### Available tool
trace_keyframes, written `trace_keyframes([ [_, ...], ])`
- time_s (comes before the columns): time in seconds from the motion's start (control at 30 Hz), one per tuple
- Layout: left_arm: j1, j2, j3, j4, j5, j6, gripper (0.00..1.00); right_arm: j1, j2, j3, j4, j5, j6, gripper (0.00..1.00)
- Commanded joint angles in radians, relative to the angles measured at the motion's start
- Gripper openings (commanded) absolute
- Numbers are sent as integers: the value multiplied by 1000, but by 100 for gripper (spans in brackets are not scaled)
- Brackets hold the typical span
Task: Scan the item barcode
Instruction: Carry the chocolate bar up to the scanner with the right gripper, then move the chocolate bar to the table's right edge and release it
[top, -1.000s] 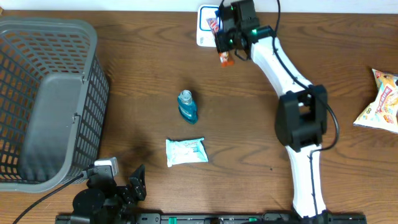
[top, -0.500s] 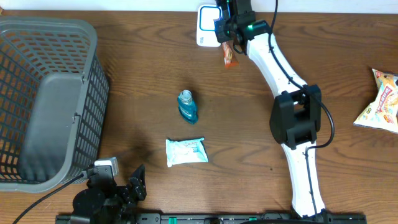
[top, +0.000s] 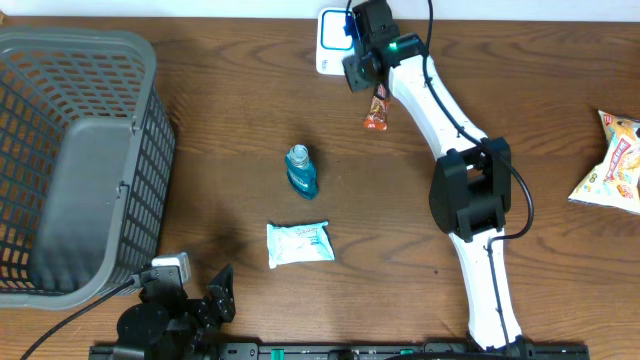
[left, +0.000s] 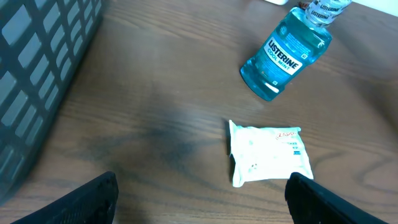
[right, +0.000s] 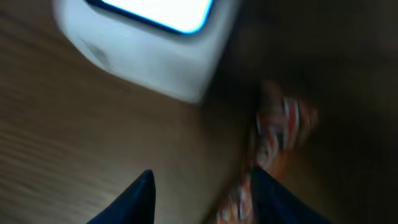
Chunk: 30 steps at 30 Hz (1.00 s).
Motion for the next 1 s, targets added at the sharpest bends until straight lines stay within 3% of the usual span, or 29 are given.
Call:
trace_keyframes([
  [0.0,4,-1,0,-1,5,10,86,1,-29,18,-66,77,154,51],
  [0.1,4,-1,0,-1,5,10,86,-1,-19,-1,-78,80,214,62],
  [0.13,4,-1,0,-1,5,10,86,-1,-13,-14,-60,84,215,68],
  [0.17,4,-1,0,-1,5,10,86,-1,-9,-30,-40,93,216,84],
  [0.2,4,-1,0,-1,5,10,86,0,-5,-49,-24,113,228,89],
  [0.4,4,-1,0,-1,5,10,86,-3,11,-169,14,195,316,86],
  [0.47,4,-1,0,-1,5,10,86,-5,11,-206,31,195,316,74],
  [0.63,4,-1,0,-1,5,10,86,-6,11,-226,21,195,315,1],
  [0.8,4,-1,0,-1,5,10,86,-39,-17,-225,-47,196,360,1],
  [0.97,4,-1,0,0,5,10,86,-161,-121,-225,-202,215,461,1],
])
